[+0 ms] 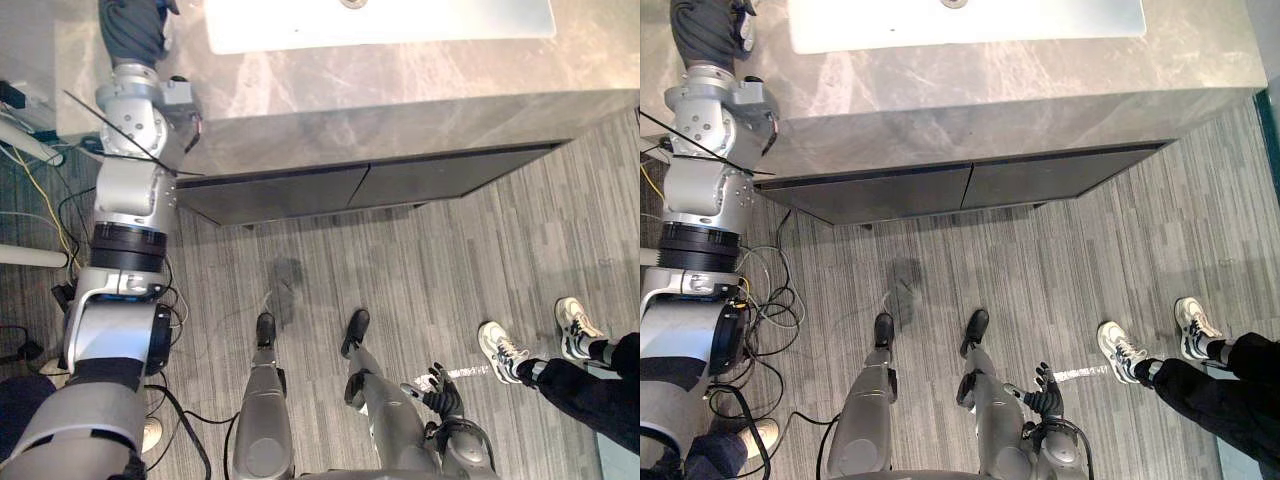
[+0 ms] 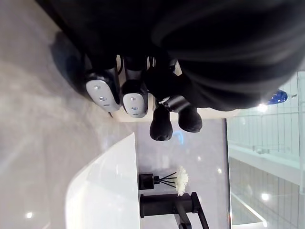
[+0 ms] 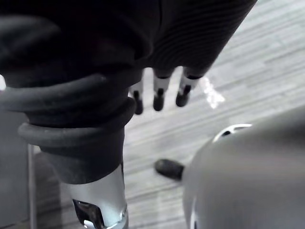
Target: Organize washtable
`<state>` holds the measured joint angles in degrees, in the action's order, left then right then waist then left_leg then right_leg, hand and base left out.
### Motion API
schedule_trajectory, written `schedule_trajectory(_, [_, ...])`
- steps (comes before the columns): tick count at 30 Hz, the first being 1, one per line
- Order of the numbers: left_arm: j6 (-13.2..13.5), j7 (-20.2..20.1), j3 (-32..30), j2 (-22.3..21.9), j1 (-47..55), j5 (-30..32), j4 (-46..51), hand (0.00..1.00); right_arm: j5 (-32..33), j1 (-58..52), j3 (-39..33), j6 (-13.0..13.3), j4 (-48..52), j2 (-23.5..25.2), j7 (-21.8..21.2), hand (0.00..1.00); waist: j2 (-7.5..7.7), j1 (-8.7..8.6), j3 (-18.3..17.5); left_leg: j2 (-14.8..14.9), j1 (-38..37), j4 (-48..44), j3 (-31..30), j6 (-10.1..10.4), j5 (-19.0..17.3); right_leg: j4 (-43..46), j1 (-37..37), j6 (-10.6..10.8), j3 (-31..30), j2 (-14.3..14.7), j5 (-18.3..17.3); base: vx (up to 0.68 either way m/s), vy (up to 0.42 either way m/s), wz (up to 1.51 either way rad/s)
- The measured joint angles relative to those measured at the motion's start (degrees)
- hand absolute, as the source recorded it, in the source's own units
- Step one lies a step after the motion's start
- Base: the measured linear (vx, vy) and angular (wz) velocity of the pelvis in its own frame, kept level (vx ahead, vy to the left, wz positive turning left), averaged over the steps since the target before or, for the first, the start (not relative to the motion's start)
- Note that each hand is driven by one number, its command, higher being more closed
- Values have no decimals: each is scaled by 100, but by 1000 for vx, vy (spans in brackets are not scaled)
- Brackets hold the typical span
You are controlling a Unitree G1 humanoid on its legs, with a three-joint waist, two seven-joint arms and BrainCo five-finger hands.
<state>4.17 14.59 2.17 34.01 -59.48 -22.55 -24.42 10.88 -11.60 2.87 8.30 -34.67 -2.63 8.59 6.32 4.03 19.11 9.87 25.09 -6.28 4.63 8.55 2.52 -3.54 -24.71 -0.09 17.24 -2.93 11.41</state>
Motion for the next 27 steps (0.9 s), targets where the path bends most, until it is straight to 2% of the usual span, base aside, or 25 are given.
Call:
schedule_trajectory(6, [-17, -87, 37, 25, -810, -249, -922, 100, 8, -23, 49, 12, 11, 8, -19, 0, 19, -28, -15, -35, -29, 67, 10, -16, 55, -135, 64, 26, 17, -19, 45, -4, 0, 1])
schedule_trajectory(9, [-15, -117, 44, 42, -1077, -345, -997, 100, 25, -37, 48, 13, 4, 6, -34, 0, 30, -78, -34, -75, -46, 109, 13, -37, 104, -184, 78, 89, 19, -45, 146, 10, 19, -1])
schedule_trajectory(13, [-9, -219, 154, 44, -1088, -413, -1350, 100, 27, -39, 49, 14, -58, 9, -102, 0, 31, -182, -120, -107, -105, 129, 7, -50, 120, -198, 134, 4, 41, -69, 212, 46, 56, 2])
schedule_trajectory(27, [-12, -326, 237, 48, -1079, -548, -1611, 100, 38, -39, 50, 13, -302, 2, -105, 0, 23, -153, -413, -175, -131, -2, 3, -104, 23, -205, 241, 56, 21, -140, 164, 2, 61, 1])
